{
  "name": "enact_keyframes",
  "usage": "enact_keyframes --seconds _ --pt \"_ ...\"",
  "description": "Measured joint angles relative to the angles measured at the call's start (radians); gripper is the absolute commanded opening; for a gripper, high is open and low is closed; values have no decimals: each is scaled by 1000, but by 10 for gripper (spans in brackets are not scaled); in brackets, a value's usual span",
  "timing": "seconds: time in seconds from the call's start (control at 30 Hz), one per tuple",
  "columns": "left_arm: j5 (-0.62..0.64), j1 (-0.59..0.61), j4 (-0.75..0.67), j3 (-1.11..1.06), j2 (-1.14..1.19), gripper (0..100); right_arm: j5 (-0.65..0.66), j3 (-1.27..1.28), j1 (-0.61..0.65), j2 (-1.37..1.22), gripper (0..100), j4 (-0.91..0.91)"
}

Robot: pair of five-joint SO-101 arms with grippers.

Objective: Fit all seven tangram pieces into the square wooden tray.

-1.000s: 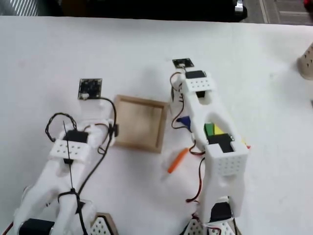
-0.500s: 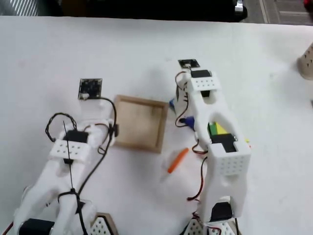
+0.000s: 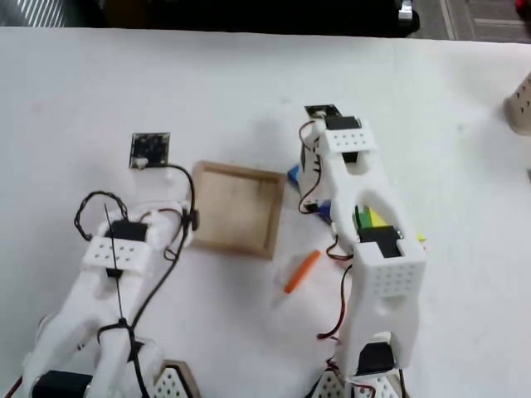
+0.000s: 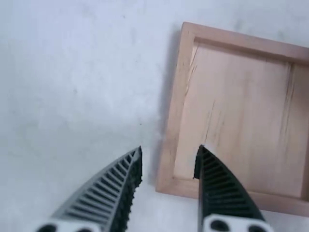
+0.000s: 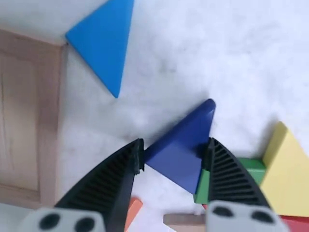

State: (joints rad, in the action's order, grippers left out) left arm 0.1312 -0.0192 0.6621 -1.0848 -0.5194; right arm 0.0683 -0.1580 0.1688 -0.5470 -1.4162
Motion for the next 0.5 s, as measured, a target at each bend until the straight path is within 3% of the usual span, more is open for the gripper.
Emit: enact_keyframes --seconds 0.5 --pt "0 -2 0 0 0 190 83 -2 -48 0 26 -2"
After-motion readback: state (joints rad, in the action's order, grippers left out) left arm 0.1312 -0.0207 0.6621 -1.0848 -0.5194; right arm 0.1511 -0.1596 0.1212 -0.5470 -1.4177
